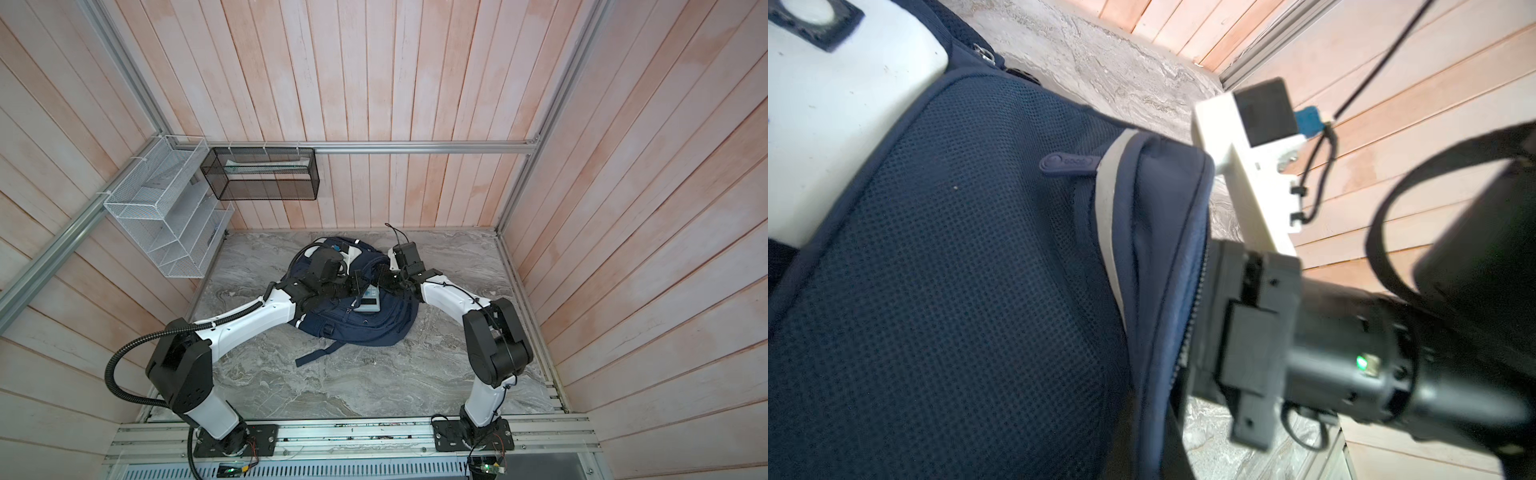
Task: Pack the student bag
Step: 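Push the calculator down into the front pocket with the right gripper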
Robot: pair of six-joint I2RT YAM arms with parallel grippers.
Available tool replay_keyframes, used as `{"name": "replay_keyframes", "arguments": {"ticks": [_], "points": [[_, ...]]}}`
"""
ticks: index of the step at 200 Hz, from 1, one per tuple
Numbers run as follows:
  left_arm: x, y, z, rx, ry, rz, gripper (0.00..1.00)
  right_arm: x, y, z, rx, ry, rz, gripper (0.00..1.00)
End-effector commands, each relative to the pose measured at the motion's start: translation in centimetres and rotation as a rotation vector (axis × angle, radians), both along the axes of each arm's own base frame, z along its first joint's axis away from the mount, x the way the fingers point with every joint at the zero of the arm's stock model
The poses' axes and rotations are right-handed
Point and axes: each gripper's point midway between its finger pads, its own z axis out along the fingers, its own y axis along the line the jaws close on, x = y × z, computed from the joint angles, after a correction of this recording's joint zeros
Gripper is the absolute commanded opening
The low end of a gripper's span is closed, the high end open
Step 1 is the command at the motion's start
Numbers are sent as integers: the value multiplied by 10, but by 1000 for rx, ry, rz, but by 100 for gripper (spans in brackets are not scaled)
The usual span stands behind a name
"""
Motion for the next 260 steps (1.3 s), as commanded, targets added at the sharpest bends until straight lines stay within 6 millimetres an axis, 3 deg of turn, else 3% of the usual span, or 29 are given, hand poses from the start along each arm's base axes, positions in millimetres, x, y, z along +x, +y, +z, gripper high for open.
{"name": "replay_keyframes", "arguments": {"ticks": [1,35,64,101,121,143,170,195,213,240,260], "points": [[3,-15,9,-63,-39,-44,0,-21,-4,-8,-4,33,64,50],[2,-14,14,-64,-45,-44,0,-44,-2,-28,-35,89,120,45],[0,-17,22,-81,-53,-53,0,-52,13,-25,4,70,145,41],[-10,-27,25,-82,-47,-81,0,-34,40,-5,91,-13,152,27],[-11,-29,30,-104,-44,-91,1,-21,58,4,145,-51,153,26],[-7,-25,41,-143,-46,-101,16,-17,70,6,151,-73,170,30],[-4,-17,38,-133,-49,-83,17,-23,51,8,116,-100,136,33],[-4,-13,33,-134,-42,-79,36,-36,30,14,82,-125,101,45],[-4,-10,34,-141,-43,-78,45,-45,14,10,19,-121,81,50],[-4,-4,41,-150,-59,-72,51,-57,-9,-5,-34,-83,42,54],[-5,3,45,-148,-68,-60,55,-63,-20,-5,-45,-100,19,55]]}}
